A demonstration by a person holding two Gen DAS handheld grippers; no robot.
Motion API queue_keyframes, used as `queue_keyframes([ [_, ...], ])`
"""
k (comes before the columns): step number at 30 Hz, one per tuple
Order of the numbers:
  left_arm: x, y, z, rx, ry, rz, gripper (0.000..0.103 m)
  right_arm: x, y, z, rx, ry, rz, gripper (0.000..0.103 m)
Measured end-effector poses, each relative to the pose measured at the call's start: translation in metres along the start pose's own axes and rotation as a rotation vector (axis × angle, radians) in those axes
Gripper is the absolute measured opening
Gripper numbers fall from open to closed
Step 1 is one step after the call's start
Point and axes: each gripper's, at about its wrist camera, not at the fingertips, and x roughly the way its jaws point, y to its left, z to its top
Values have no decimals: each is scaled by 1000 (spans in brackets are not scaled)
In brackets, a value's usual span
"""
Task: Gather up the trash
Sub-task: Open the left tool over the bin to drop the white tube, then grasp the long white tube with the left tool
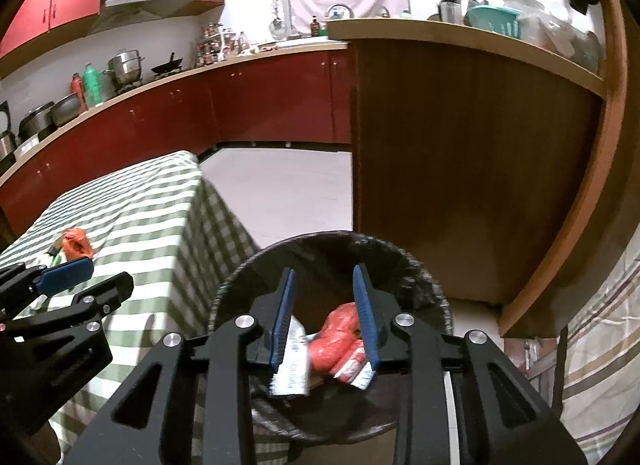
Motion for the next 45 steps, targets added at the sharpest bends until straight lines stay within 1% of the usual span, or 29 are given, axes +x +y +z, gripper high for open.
queue_keyframes([
  [5,-9,30,-16,-32,10,43,46,-6,23,-2,-31,4,36,33],
  [15,-26,89,-50,-112,45,116,46,-19,75,-8,-99,13,113,33],
  [22,-30,122,-71,-166,80,162,47,-21,101,-10,-141,21,144,33],
  [29,-24,142,-85,-202,110,181,47,-21,117,-12,-165,29,159,33],
  [30,-23,145,-86,-208,107,180,51,-21,120,-13,-168,30,161,33],
  [31,-23,148,-87,-212,106,187,52,-22,122,-13,-171,30,163,33],
  [36,-23,166,-91,-237,105,176,53,-22,131,-15,-179,34,170,33],
  [39,-26,178,-97,-252,106,176,48,-21,137,-15,-185,35,176,33],
  [40,-27,183,-99,-258,106,172,42,-21,139,-15,-188,35,178,33],
  [41,-28,185,-100,-261,107,169,40,-20,140,-15,-190,37,180,33],
  [43,-29,194,-103,-267,108,161,32,-20,144,-16,-193,39,184,33],
  [44,-30,197,-104,-270,108,158,29,-19,145,-16,-195,40,185,33],
  [45,-31,201,-105,-273,108,152,23,-19,147,-16,-197,42,189,33],
])
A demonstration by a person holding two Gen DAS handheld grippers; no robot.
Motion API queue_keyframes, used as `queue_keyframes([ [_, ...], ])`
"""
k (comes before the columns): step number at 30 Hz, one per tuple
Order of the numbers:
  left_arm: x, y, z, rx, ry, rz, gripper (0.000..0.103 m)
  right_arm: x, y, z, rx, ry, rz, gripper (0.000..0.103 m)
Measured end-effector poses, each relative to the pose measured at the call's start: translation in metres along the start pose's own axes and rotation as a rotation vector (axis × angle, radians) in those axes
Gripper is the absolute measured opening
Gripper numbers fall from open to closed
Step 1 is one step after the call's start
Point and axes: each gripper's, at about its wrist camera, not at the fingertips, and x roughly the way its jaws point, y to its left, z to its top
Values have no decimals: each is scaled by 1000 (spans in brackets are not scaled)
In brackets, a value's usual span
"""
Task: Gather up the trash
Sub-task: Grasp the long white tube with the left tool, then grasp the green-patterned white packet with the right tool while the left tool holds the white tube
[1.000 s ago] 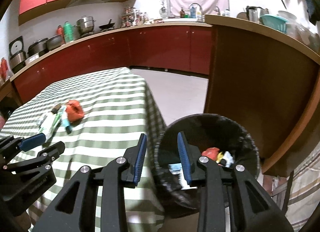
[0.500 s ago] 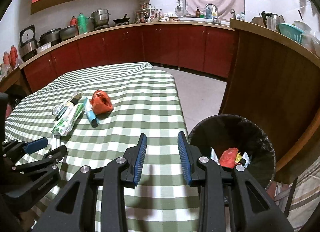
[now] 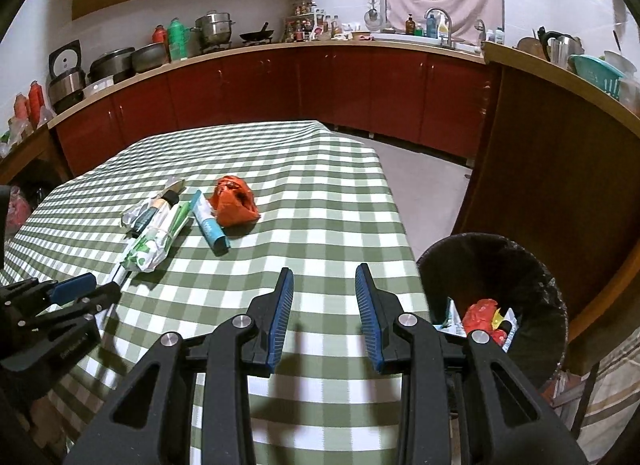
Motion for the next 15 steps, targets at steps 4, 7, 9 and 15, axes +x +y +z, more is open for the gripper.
queue_keyframes([
  [4,-1,13,-3,8,-9,-15,19,2,7,1,-8,3,10,33],
  [7,-2,16,-6,30,-21,-7,17,3,14,2,-19,4,19,33],
  [9,-3,20,-7,39,-26,2,16,4,20,4,-28,6,26,33],
  [15,-4,45,-9,9,-26,25,16,9,40,8,-52,11,51,33],
])
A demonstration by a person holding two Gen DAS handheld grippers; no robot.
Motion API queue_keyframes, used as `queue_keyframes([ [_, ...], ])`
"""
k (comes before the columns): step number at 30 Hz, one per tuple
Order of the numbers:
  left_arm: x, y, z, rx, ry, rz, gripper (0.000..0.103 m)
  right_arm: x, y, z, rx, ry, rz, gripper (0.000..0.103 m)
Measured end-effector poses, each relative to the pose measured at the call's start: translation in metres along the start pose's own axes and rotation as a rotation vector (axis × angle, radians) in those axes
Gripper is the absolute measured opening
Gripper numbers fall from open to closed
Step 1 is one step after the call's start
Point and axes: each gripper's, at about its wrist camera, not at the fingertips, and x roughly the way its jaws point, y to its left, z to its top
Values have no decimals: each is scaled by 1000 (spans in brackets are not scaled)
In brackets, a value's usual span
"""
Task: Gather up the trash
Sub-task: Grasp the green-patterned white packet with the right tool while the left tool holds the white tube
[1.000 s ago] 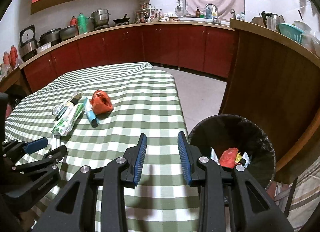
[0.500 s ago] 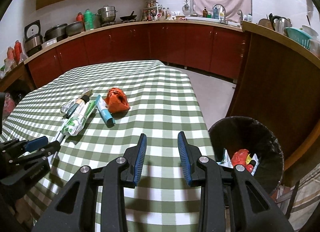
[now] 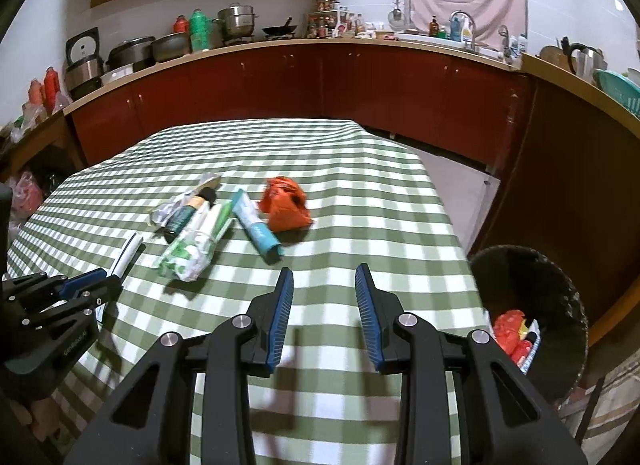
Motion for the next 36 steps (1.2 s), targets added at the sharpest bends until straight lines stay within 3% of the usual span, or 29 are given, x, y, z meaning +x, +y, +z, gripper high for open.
queue_keyframes([
  [4,-1,21,2,-19,-7,27,16,5,19,6,-24,2,23,33],
  [13,4,67,6,-61,-11,95,16,18,64,20,-69,0,75,51],
  [26,17,120,10,-92,-8,137,16,49,85,25,-65,108,78,52],
  [28,19,124,11,-96,-7,133,16,51,86,24,-69,125,78,52],
  [32,21,125,10,-99,-3,131,16,53,87,24,-72,148,95,32],
  [36,22,120,7,-98,-2,129,16,49,84,21,-76,140,102,31],
])
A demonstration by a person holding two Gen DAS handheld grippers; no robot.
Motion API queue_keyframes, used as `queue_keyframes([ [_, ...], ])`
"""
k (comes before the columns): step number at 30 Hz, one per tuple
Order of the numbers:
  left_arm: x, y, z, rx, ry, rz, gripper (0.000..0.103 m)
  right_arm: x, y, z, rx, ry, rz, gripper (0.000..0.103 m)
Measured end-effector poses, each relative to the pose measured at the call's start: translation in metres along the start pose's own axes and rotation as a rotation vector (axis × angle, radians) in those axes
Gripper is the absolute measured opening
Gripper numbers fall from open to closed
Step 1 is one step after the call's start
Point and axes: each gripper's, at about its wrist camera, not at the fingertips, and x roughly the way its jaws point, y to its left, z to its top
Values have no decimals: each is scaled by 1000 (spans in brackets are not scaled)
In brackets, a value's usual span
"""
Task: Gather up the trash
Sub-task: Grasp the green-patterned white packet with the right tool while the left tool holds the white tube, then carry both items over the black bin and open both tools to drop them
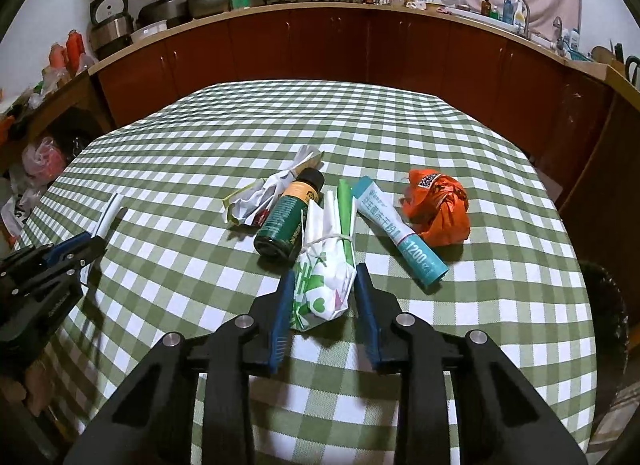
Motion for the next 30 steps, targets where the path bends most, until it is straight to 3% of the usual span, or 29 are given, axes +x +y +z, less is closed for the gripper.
queue_keyframes([
  [15,-28,-47,-9,13,-20,-63,16,-39,-14,-22,-45,-108,-73,30],
  [30,-73,-154,-2,126,-87,-220,16,-82,-99,-48,89,-177,-206,30],
])
